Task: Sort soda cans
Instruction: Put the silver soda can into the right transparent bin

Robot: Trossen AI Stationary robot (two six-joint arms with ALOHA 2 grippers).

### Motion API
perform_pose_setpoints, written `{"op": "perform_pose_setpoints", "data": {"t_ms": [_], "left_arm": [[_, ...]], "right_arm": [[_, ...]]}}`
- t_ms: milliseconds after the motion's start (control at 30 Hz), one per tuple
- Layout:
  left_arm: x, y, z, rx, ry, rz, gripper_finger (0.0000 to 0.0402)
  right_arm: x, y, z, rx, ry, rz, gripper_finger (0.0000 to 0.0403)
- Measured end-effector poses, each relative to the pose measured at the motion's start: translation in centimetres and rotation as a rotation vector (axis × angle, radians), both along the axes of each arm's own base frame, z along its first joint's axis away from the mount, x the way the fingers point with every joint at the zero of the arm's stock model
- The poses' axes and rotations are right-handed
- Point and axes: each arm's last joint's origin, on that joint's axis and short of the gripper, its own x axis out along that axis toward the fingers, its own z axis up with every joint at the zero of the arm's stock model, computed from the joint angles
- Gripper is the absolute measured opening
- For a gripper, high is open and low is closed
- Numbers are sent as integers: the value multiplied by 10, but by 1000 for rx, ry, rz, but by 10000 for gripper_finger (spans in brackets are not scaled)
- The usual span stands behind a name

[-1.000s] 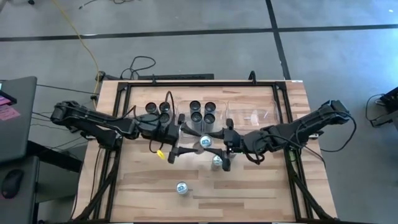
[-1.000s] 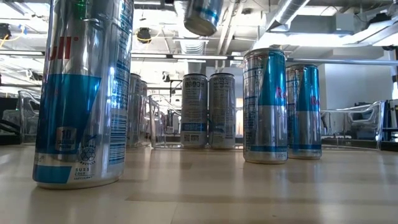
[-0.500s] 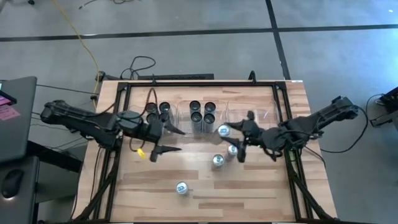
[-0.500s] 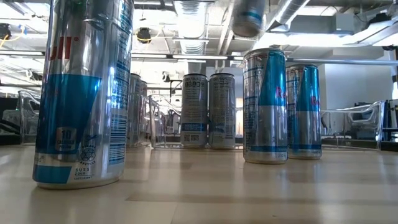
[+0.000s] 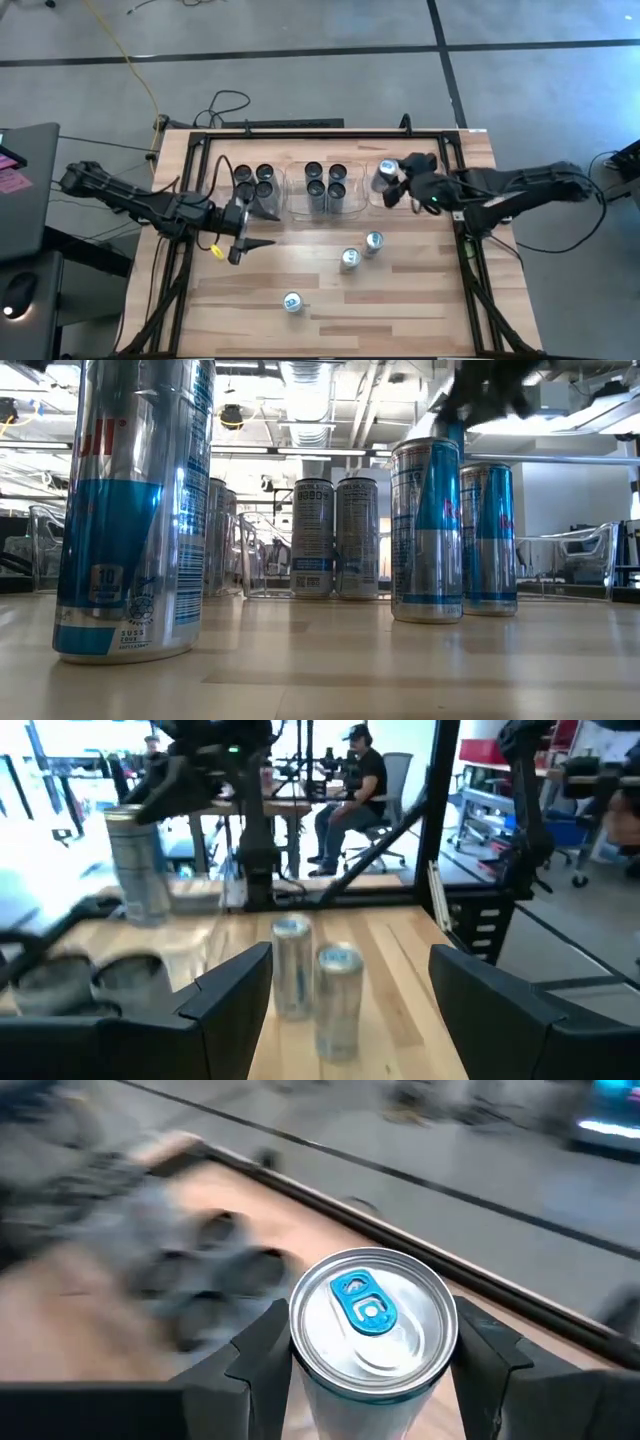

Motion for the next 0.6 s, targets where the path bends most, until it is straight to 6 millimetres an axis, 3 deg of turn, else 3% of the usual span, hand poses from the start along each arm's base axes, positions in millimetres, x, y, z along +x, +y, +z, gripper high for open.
{"op": "perform_pose_setpoints", "data": {"t_ms": [267, 433, 600], "left_arm": [[-9, 1, -39, -51, 37, 17, 266], [-11, 2, -41, -51, 25, 38, 266], [-11, 1, -40, -41, 17, 32, 266]], "right_arm": [[-3, -49, -66, 57, -66, -124, 207], [-7, -64, -106, 86, -55, -171, 207], [-7, -65, -123, 79, -13, -155, 207]]}}
